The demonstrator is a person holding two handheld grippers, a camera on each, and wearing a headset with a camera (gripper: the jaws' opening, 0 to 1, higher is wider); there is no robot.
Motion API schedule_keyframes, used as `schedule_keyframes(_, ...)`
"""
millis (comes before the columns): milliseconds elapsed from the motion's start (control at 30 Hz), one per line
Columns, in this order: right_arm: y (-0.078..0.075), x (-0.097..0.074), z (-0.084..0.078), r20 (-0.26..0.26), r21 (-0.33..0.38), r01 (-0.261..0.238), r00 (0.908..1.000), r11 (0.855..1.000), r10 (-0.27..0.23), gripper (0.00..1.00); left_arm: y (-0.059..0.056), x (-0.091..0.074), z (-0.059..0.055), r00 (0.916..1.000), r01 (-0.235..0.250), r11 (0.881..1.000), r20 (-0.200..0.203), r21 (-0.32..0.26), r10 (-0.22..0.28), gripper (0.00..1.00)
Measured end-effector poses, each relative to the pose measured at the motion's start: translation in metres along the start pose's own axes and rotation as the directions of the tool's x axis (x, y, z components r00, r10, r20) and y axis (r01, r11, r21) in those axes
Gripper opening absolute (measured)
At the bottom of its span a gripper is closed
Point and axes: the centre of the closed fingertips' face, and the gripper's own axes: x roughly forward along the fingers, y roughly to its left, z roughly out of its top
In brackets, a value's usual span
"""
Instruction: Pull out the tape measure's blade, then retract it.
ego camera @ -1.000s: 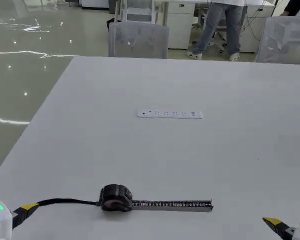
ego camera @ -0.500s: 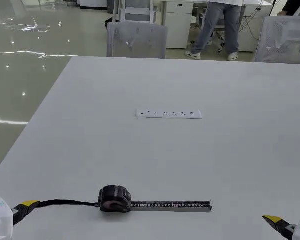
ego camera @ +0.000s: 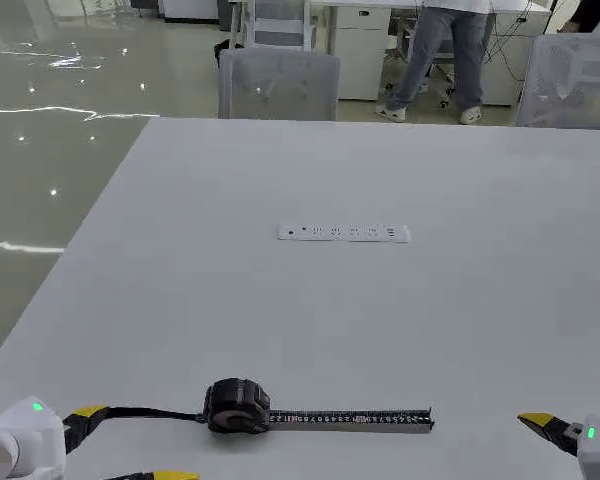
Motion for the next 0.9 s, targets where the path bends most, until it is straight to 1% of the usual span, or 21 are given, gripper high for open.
schedule_keyframes(33, -0.002, 0.002, 0.003, -0.006, -0.015, -0.012, 0.9999, 1.000, 0.012, 0.96, 0.003, 0.003, -0.003, 0.9996, -0.022, 1.000, -0.020, 0.018, 0.022, 1.00)
schedule_keyframes(67, -0.002, 0.003, 0.004, -0.009, -0.020, -0.016, 0.9998, 1.000, 0.016, 0.95, 0.005, 0.004, -0.004, 0.9992, -0.030, 0.999, -0.027, 0.025, 0.031, 1.00)
schedule_keyframes(133, -0.008, 0.006, 0.010, -0.017, -0.042, -0.027, 0.9995, 0.999, 0.026, 0.94, 0.007, 0.008, -0.004, 0.9963, -0.077, 0.996, -0.037, 0.033, 0.078, 1.00)
schedule_keyframes(167, -0.010, 0.008, 0.012, -0.031, -0.060, -0.038, 0.9989, 0.997, 0.036, 0.93, 0.006, 0.011, -0.004, 0.9948, -0.091, 0.995, -0.043, 0.033, 0.093, 1.00)
schedule_keyframes(300, -0.012, 0.010, 0.013, -0.040, -0.072, -0.047, 0.9982, 0.996, 0.044, 0.89, 0.005, 0.012, -0.003, 0.9944, -0.097, 0.995, -0.039, 0.032, 0.098, 1.00)
schedule_keyframes(367, -0.014, 0.015, 0.019, -0.054, -0.093, -0.069, 0.9965, 0.993, 0.064, 0.85, 0.000, 0.016, -0.004, 0.9952, -0.095, 0.995, -0.024, -0.023, 0.095, 1.00)
schedule_keyframes(433, -0.016, 0.020, 0.024, -0.068, -0.113, -0.091, 0.9942, 0.989, 0.084, 0.78, -0.005, 0.020, -0.004, 0.9957, -0.092, 0.993, -0.009, -0.077, 0.092, 1.00)
schedule_keyframes(467, -0.014, 0.028, 0.029, -0.120, -0.182, -0.151, 0.9841, 0.972, 0.131, 0.76, -0.008, 0.024, -0.008, 0.9925, -0.123, 0.988, -0.009, -0.099, 0.122, 1.00)
schedule_keyframes(500, -0.013, 0.030, 0.029, -0.131, -0.189, -0.163, 0.9815, 0.968, 0.140, 0.76, -0.008, 0.024, -0.009, 0.9904, -0.138, 0.987, -0.017, -0.087, 0.137, 1.00)
schedule_keyframes(533, -0.014, 0.032, 0.031, -0.144, -0.197, -0.175, 0.9784, 0.965, 0.149, 0.75, -0.003, 0.024, -0.010, 0.9843, -0.175, 0.984, -0.027, -0.033, 0.175, 1.00)
schedule_keyframes(567, -0.014, 0.034, 0.033, -0.149, -0.204, -0.181, 0.9770, 0.962, 0.152, 0.74, -0.004, 0.025, -0.008, 0.9828, -0.184, 0.982, -0.025, -0.030, 0.183, 1.00)
schedule_keyframes(600, -0.015, 0.036, 0.034, -0.158, -0.212, -0.190, 0.9746, 0.959, 0.158, 0.74, -0.005, 0.027, -0.007, 0.9833, -0.181, 0.983, -0.025, -0.038, 0.180, 1.00)
schedule_keyframes(633, -0.015, 0.038, 0.035, -0.178, -0.227, -0.208, 0.9695, 0.951, 0.169, 0.72, -0.007, 0.029, -0.006, 0.9837, -0.180, 0.982, -0.025, -0.060, 0.178, 1.00)
schedule_keyframes(667, -0.016, 0.039, 0.035, -0.191, -0.238, -0.218, 0.9658, 0.946, 0.175, 0.71, -0.007, 0.030, -0.005, 0.9824, -0.186, 0.980, -0.026, -0.069, 0.185, 1.00)
schedule_keyframes(700, -0.018, 0.042, 0.035, -0.205, -0.250, -0.228, 0.9622, 0.941, 0.179, 0.70, -0.007, 0.032, -0.004, 0.9789, -0.204, 0.977, -0.029, -0.062, 0.202, 1.00)
schedule_keyframes(767, -0.020, 0.045, 0.036, -0.221, -0.254, -0.240, 0.9576, 0.937, 0.185, 0.69, -0.005, 0.034, -0.001, 0.9717, -0.236, 0.971, -0.021, -0.028, 0.235, 1.00)
schedule_keyframes(800, -0.021, 0.047, 0.037, -0.226, -0.256, -0.245, 0.9557, 0.935, 0.189, 0.69, -0.006, 0.035, 0.000, 0.9688, -0.247, 0.969, -0.020, -0.013, 0.247, 1.00)
schedule_keyframes(900, -0.025, 0.055, 0.039, -0.251, -0.267, -0.271, 0.9460, 0.925, 0.204, 0.67, -0.010, 0.040, 0.001, 0.9632, -0.268, 0.963, -0.015, 0.004, 0.268, 1.00)
